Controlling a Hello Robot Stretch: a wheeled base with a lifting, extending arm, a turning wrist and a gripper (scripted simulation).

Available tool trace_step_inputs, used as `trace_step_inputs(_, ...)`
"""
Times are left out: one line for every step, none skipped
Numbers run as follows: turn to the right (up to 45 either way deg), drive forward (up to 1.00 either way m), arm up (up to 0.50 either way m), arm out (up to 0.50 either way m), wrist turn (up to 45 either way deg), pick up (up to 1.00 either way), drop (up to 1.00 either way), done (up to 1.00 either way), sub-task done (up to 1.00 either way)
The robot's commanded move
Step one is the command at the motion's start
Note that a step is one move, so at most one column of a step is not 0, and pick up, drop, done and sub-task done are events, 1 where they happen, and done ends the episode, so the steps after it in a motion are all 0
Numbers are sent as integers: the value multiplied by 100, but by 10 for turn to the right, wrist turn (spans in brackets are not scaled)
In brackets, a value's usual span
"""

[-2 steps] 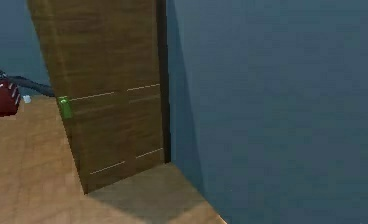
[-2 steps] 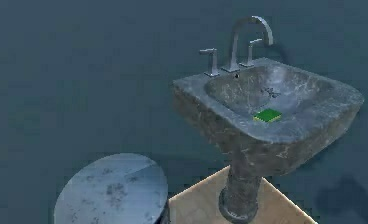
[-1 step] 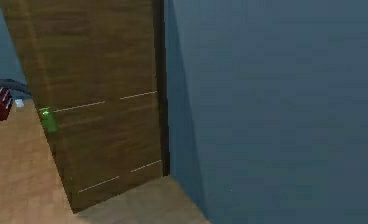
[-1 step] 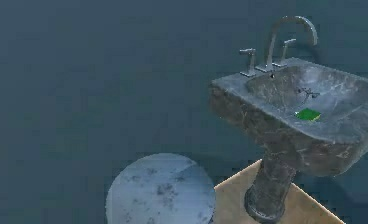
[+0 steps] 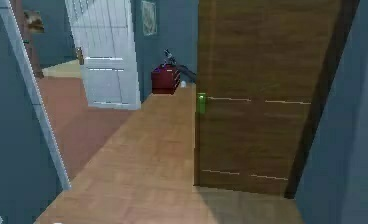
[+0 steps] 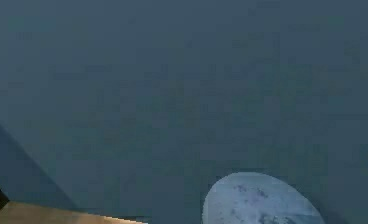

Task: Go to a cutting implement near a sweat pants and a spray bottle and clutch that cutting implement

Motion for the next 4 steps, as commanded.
trace_step_inputs(450,0,0,0,0,0,0,0,0)
trace_step_inputs(270,0,0,0,0,0,0,0,0)
trace_step_inputs(0,5,0,0,0,0,0,0,0)
trace_step_inputs(-450,0,0,0,0,0,0,0,0)
